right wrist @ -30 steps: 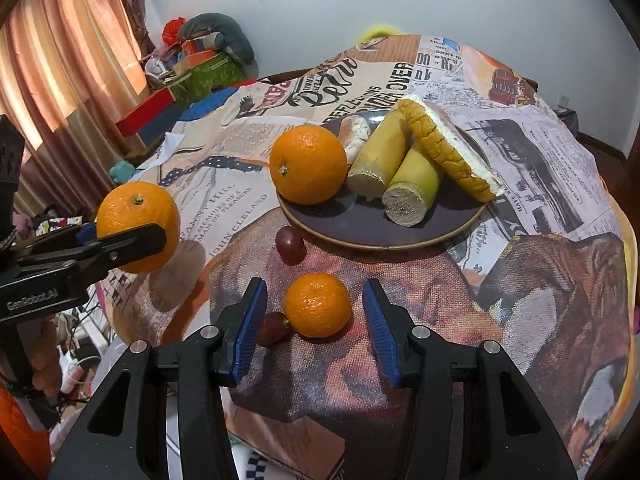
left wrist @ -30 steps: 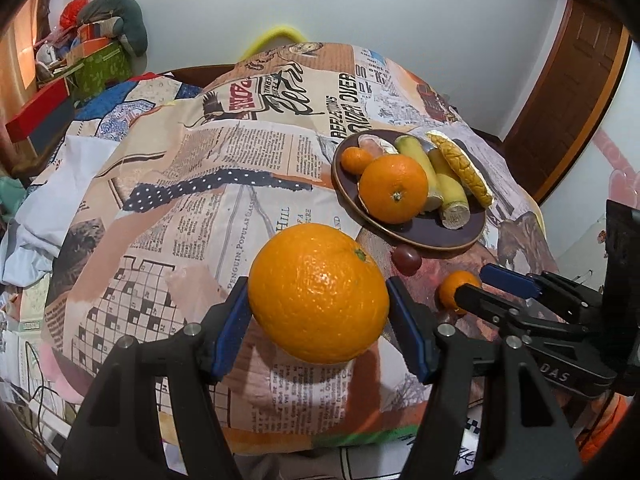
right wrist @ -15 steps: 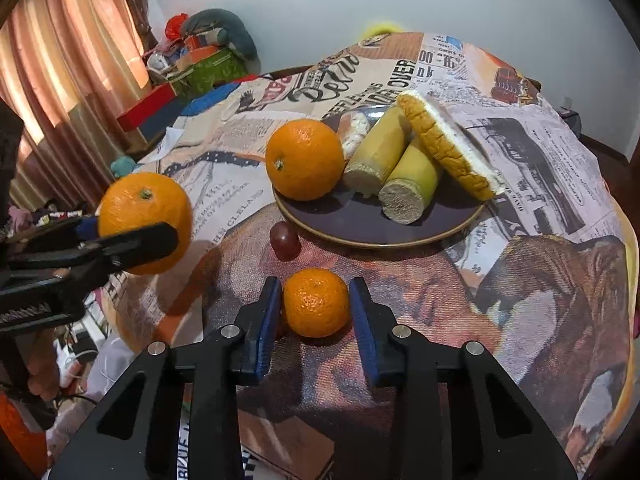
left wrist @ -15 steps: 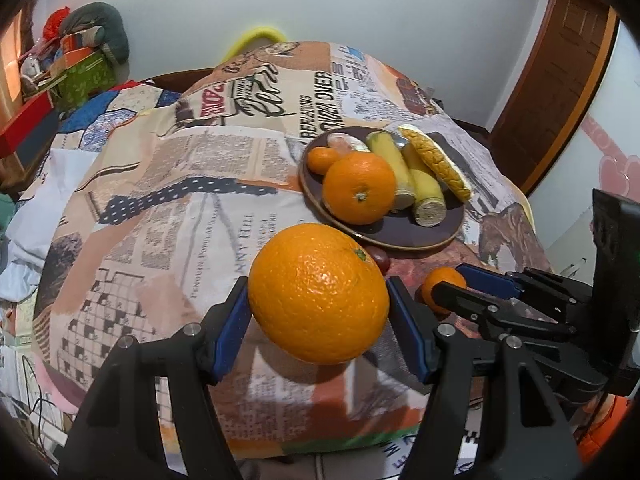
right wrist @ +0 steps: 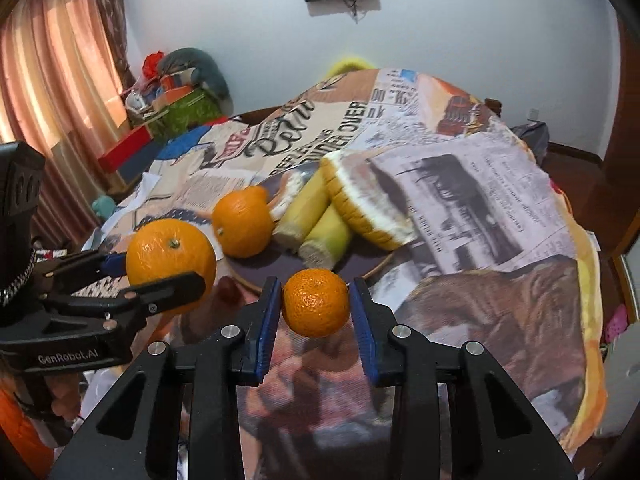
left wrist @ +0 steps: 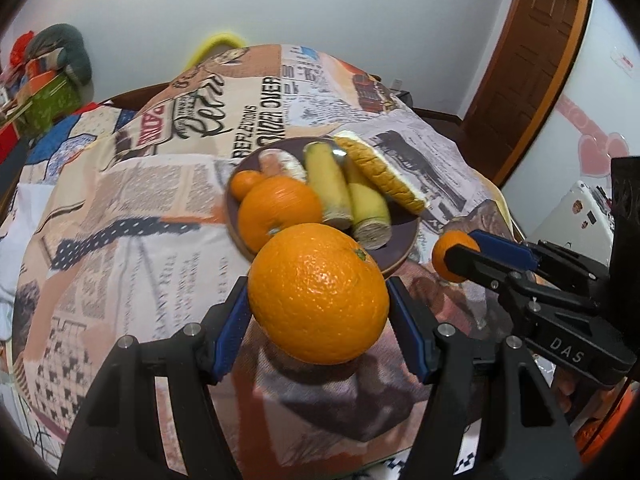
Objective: Organize fruits
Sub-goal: 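Carry the large orange toward the plate with the left gripper while the right grasps the mandarin, then place the orange on the plate with the left gripper while the right sets the mandarin there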
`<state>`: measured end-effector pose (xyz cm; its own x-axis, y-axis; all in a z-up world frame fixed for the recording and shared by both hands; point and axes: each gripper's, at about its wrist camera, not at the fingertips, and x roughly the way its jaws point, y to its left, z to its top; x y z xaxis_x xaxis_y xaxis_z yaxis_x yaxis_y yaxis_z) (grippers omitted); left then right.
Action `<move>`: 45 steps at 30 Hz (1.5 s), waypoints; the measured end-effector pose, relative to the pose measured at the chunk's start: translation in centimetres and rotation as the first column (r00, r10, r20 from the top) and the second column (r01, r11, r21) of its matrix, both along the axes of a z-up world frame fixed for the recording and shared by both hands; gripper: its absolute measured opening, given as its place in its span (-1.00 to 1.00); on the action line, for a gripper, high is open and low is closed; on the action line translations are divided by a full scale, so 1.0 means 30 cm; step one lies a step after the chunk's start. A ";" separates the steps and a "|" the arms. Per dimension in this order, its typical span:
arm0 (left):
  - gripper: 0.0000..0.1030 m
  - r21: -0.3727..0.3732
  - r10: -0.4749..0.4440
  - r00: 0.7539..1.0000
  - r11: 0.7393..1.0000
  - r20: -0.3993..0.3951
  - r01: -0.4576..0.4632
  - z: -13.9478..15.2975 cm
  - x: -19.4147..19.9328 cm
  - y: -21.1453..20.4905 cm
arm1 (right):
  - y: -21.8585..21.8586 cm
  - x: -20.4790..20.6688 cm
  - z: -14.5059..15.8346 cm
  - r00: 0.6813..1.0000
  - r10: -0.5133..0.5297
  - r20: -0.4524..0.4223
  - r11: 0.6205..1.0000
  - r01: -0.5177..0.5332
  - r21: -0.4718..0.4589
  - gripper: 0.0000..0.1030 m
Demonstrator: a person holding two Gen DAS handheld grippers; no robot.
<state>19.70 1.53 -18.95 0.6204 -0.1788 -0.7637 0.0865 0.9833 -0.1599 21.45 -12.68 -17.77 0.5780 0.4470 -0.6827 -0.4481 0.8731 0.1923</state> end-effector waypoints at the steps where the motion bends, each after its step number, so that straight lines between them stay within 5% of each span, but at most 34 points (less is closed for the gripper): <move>1: 0.28 0.001 -0.006 1.000 1.000 0.000 0.006 -0.002 0.008 -0.009 | -0.004 0.007 0.001 1.000 -0.004 0.002 1.000 0.004 -0.002 -0.38; 29: 0.28 0.015 -0.074 0.997 0.997 -0.029 0.074 -0.079 0.156 -0.083 | 0.006 0.169 -0.074 0.998 0.015 -0.058 1.000 -0.014 0.011 -0.38; 45: 0.28 0.021 -0.071 0.997 0.997 -0.025 0.072 -0.086 0.163 -0.091 | -0.045 0.152 -0.027 0.998 0.014 -0.061 1.000 -0.013 0.013 -0.33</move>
<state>24.60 -1.20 -21.52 0.5879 -0.2050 -0.7825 0.1533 0.9781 -0.1410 26.01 -14.02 -18.58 0.5295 0.4635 -0.7105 -0.4468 0.8643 0.2309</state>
